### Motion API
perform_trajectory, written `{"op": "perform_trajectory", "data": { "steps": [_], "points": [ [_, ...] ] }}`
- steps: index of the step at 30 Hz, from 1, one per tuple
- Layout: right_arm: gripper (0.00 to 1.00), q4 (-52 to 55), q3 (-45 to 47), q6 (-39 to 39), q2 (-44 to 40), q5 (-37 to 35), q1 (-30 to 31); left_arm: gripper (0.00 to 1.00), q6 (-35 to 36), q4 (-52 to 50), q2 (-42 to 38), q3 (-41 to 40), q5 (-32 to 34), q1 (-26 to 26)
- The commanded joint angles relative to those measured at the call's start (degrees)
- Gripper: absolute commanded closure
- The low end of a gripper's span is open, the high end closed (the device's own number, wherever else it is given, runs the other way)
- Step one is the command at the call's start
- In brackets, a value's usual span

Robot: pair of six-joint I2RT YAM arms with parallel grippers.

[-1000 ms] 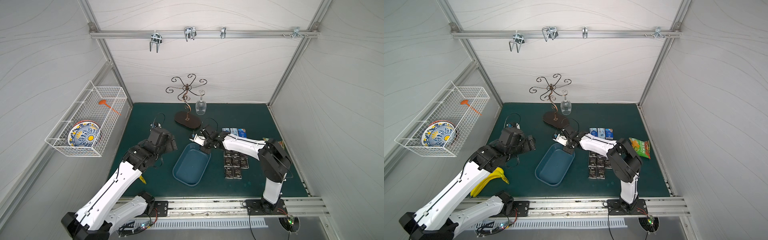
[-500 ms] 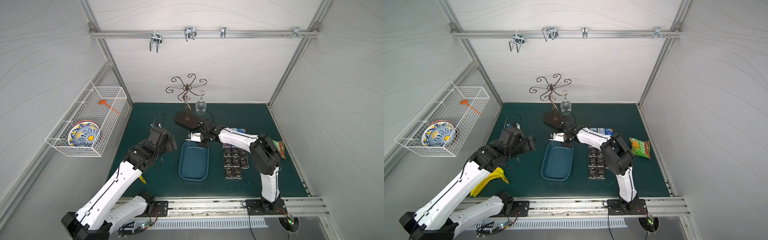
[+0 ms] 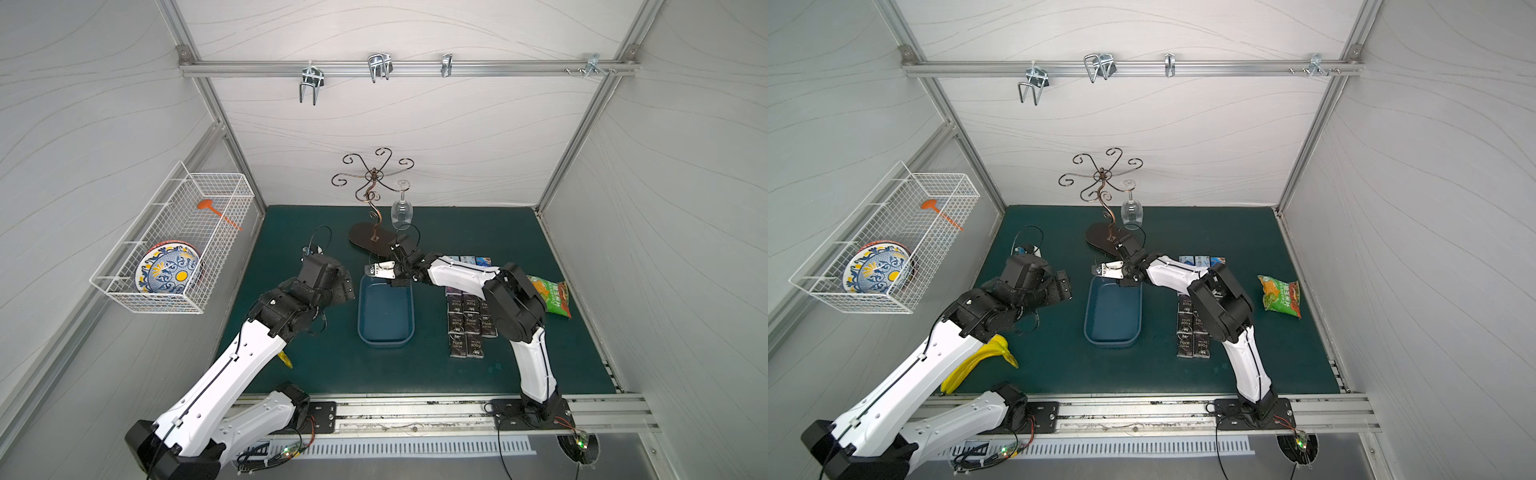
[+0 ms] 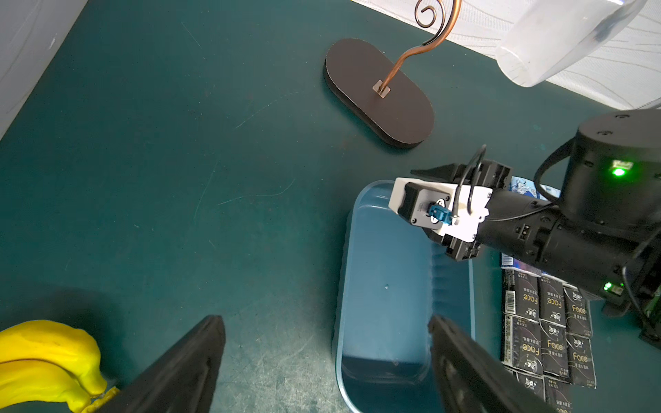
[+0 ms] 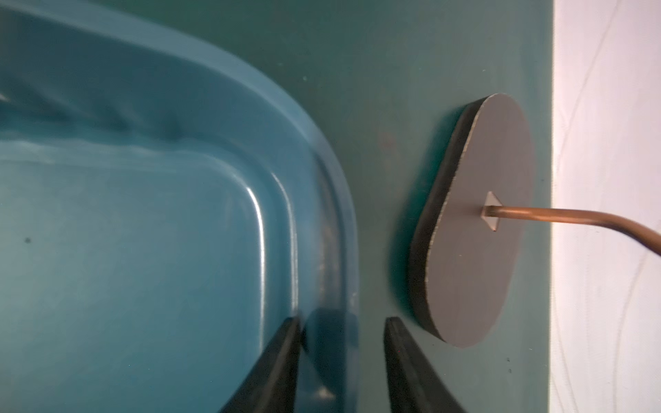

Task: Take the pocket tissues out of the storage box
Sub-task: Adjust the storage box at the center of the board, then reset both arms

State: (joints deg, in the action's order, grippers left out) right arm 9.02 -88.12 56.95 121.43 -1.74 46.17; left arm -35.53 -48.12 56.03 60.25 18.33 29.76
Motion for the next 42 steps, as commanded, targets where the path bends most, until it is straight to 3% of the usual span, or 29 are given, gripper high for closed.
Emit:
{"op": "perform_trajectory", "data": {
  "steps": [1, 9, 10, 11, 16, 20, 23, 26, 28, 30, 32, 34, 37, 39, 42],
  "points": [
    [0.52, -3.79, -0.16, -0.24, -2.66, -1.59, 0.90, 0.07, 0.68, 1.05, -0.46, 2.33, 1.01, -0.15],
    [0.29, -2.45, 3.97, -3.60, -13.78, -0.58, 4.21, 0.06, 0.63, 0.62, -1.37, 1.96, 2.93, -0.22],
    [0.04, -1.64, 4.44, -4.37, -15.22, -0.48, 4.67, 0.06, 0.79, 0.41, -1.20, 2.10, 3.27, -0.23],
    [0.01, -1.19, 5.05, -4.88, -16.64, -0.36, 5.13, 0.06, 0.81, 0.31, -1.04, 2.22, 3.40, -0.25],
    [0.01, -2.88, 11.88, -10.40, -26.64, 0.01, 6.70, 0.06, 1.11, 0.91, 0.82, 3.91, 3.30, -1.14],
    [0.01, -5.51, 19.47, -18.25, -38.24, -4.70, 7.56, 0.05, 1.60, 1.84, 3.49, 5.62, 5.43, -1.71],
    [0.01, -4.70, 25.16, -26.27, -47.75, -8.67, 7.44, 0.03, 1.58, 1.98, 6.30, 7.08, 7.39, -1.72],
    [0.01, -0.65, 29.14, -38.97, -56.08, -17.24, 6.30, 0.01, 1.03, 2.11, 9.15, 8.59, 12.15, -1.73],
    [0.01, 4.01, 32.53, -49.21, -61.95, -20.23, 2.38, 0.00, -0.76, 2.35, 10.81, 8.92, 17.85, -1.72],
    [0.01, 6.70, 36.62, -55.39, -67.23, -18.45, -5.04, 0.00, 3.58, 6.96, 12.15, 8.05, 18.50, -1.72],
    [0.01, 7.60, 39.99, -57.97, -70.46, -15.44, -12.93, 0.00, 4.82, 8.57, 14.07, 8.04, 20.02, -1.72],
    [0.01, 7.09, 43.37, -58.70, -71.90, -13.22, -22.35, 0.00, 12.14, 14.84, 14.81, 6.25, 18.61, -1.72],
    [0.01, 0.34, 49.81, -58.55, -71.35, -14.11, -32.92, 0.00, 23.38, 31.97, 12.66, -2.94, 20.40, -1.96],
    [0.01, -5.88, 53.75, -60.06, -69.23, -10.64, -39.41, 0.01, 30.07, 44.90, 10.78, -11.04, 21.00, -2.93],
    [0.01, -17.73, 58.32, -64.39, -62.78, -5.39, -45.62, 0.01, 28.74, 50.74, 12.70, -16.62, 15.62, -9.68]
  ]
}}
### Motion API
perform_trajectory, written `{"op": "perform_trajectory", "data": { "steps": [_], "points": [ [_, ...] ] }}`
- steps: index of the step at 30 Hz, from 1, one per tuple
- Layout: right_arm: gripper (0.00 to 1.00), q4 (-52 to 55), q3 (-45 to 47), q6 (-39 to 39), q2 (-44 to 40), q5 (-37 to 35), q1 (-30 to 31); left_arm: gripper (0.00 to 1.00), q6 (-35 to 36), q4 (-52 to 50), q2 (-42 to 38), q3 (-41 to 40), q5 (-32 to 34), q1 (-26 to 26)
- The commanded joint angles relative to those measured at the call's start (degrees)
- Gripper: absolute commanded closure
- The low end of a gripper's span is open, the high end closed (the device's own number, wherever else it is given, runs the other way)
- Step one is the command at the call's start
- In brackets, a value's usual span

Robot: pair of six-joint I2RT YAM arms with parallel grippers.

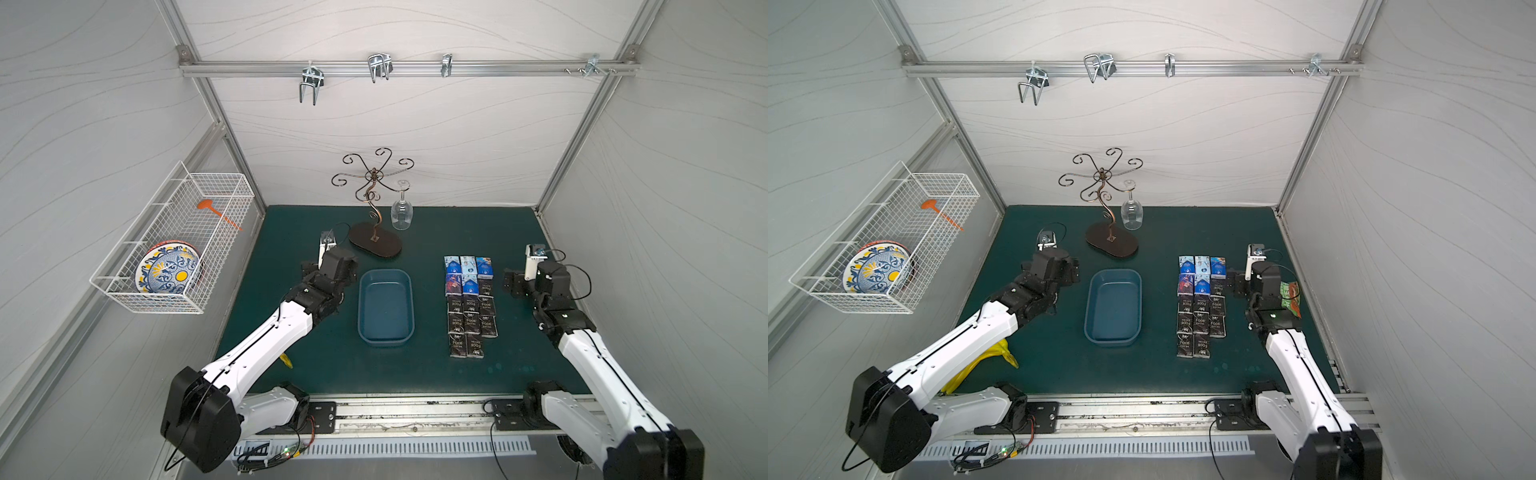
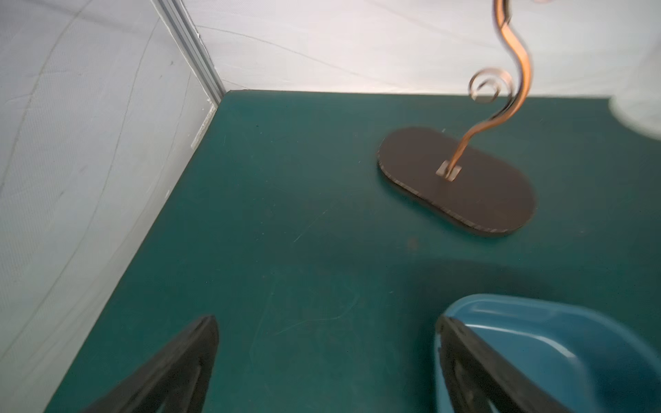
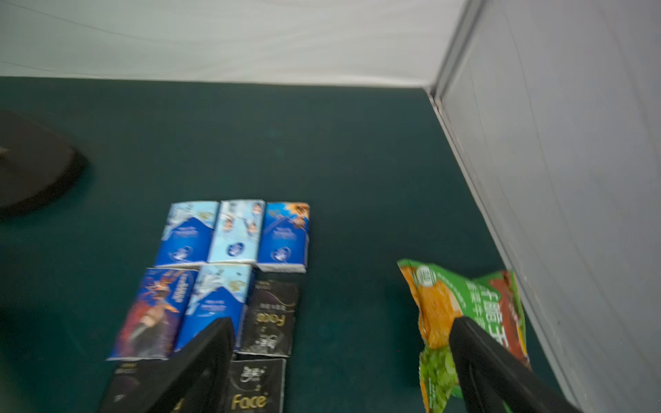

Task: Take the pocket tissues out of the storage box
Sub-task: Reset both arms

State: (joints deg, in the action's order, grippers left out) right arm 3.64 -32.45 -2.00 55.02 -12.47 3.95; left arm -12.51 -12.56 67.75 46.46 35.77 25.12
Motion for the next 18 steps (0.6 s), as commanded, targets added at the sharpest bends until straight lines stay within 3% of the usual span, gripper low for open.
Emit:
{"op": "perform_trajectory", "data": {
  "steps": [1, 6, 11, 14, 16, 18],
  "points": [
    [0.01, -16.28, 3.69, -4.89, 5.97, 5.46, -3.56, 0.01, 4.89, 15.30, 2.29, -3.39, -3.65, -7.62],
    [0.01, -35.08, 7.36, -3.04, 19.38, 6.68, -3.42, 0.01, 7.66, 28.95, 8.89, -10.35, -8.59, -15.34],
    [0.01, -47.68, 9.28, -0.32, 28.49, 10.31, -0.97, 0.01, 11.35, 40.19, 12.78, -15.60, -22.10, -22.39],
    [0.01, -58.98, 11.31, 2.11, 35.58, 10.01, 1.01, 0.01, 9.62, 48.00, 14.40, -18.88, -28.18, -25.53],
    [0.01, -51.72, 9.59, 1.68, 33.40, 10.28, 0.85, 0.01, 11.04, 50.32, 14.90, -19.22, -29.11, -25.70],
    [0.01, -54.58, 9.90, 1.89, 34.78, 10.13, 0.93, 0.01, 11.38, 54.34, 17.44, -20.54, -32.85, -26.61]
  ]
}}
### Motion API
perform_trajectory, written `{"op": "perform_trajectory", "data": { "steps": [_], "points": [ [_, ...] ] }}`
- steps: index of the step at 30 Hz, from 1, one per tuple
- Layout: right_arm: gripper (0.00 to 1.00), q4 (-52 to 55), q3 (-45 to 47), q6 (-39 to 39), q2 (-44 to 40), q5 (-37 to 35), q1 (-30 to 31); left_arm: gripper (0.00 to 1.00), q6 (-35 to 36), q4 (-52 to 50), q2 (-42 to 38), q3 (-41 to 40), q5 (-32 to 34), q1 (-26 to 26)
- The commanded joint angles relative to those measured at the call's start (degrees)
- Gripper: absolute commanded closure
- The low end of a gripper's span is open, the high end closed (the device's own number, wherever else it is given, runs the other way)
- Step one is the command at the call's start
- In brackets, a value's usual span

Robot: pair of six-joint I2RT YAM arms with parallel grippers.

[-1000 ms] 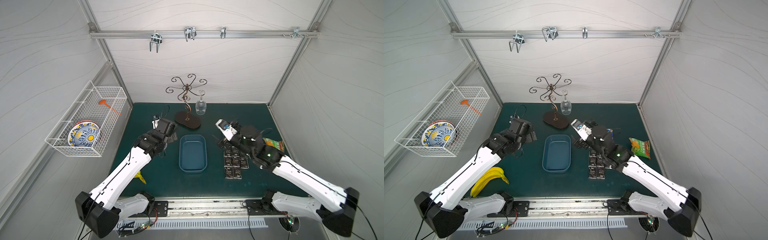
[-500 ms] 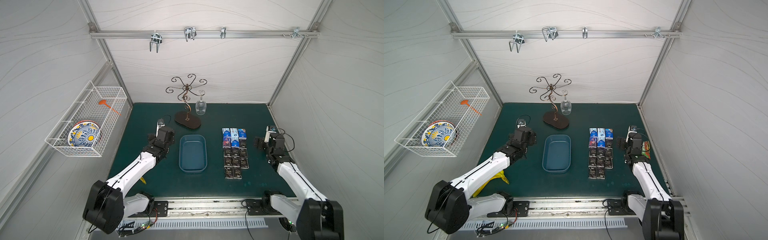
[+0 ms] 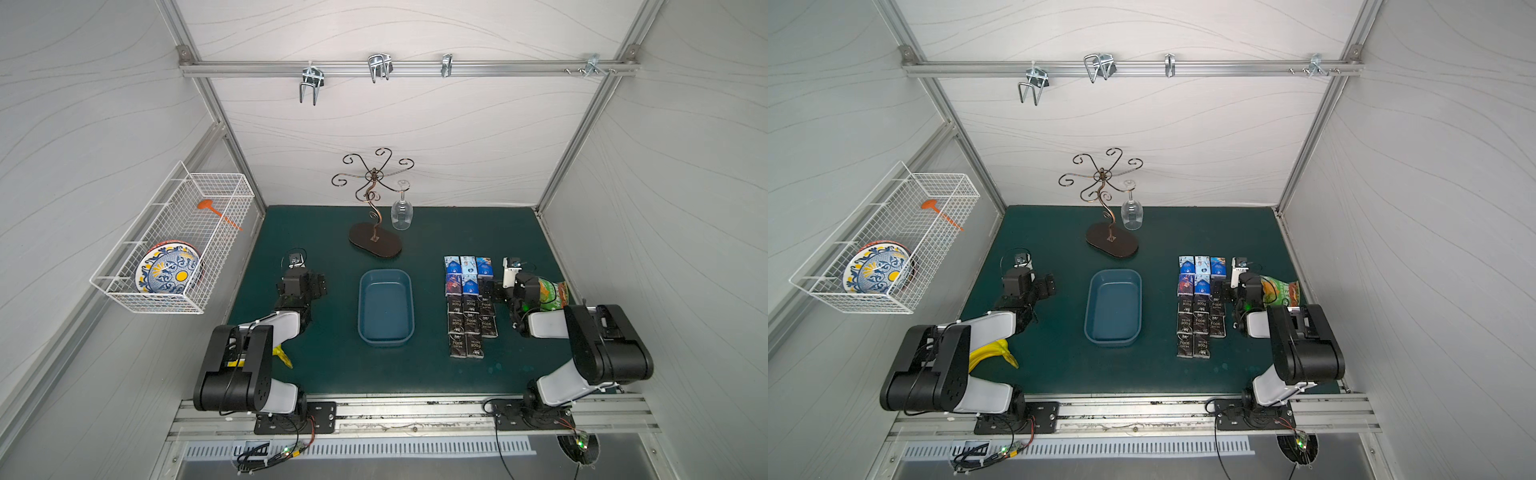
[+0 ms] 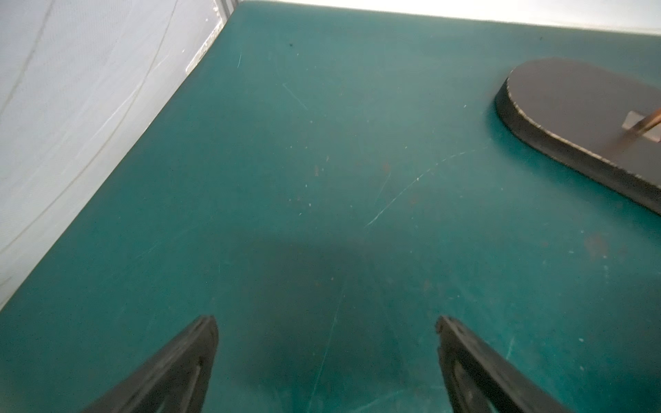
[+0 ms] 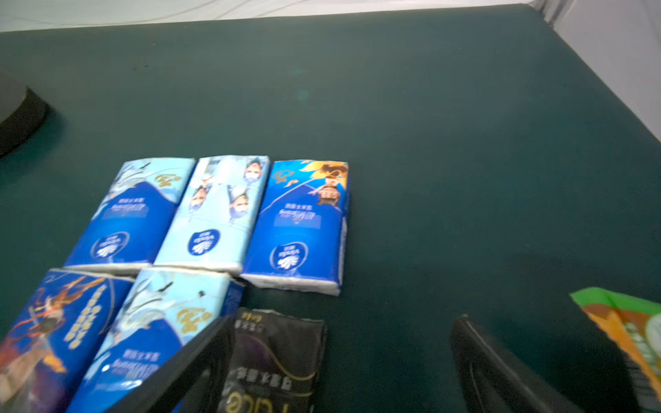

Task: Take the pocket tissues out of the storage box
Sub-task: Reset both arms

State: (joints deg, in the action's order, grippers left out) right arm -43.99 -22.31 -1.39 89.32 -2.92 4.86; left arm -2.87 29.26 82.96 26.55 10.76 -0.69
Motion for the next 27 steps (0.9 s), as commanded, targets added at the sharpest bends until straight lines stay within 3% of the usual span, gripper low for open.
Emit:
{"op": "perform_trajectory", "data": {
  "steps": [1, 3, 4, 6, 8, 10, 27],
  "points": [
    [0.01, -4.73, -0.53, 0.79, -0.42, -0.01, -0.06, 0.01, 1.92, 16.73, 3.91, -2.15, -8.33, -0.81],
    [0.01, -5.49, -0.53, -0.68, 0.03, -4.57, 0.01, 0.00, 3.04, 24.32, 6.80, -4.23, -10.25, -0.81],
    [0.01, -3.92, -0.90, -1.65, -0.33, -6.20, 0.00, 0.00, 2.81, 17.58, 5.29, -2.50, -10.44, -0.81],
    [0.01, -3.48, -1.53, -1.37, 0.07, -7.12, 0.45, 0.00, 1.94, 21.32, 6.84, -2.79, -7.57, -0.96],
    [0.01, -3.06, -1.78, -1.08, 0.21, -7.65, 0.85, 0.00, 1.56, 16.73, 5.42, -1.88, -7.70, -0.93],
    [0.01, -2.81, -1.87, -1.05, 0.09, -7.89, 0.93, 0.00, 1.72, 19.98, 6.51, -2.54, -7.51, -0.95],
    [0.01, -2.64, -2.11, -0.37, 0.25, -10.08, 2.06, 0.00, 1.64, 18.01, 5.85, -2.11, -7.69, -0.98]
  ]
}}
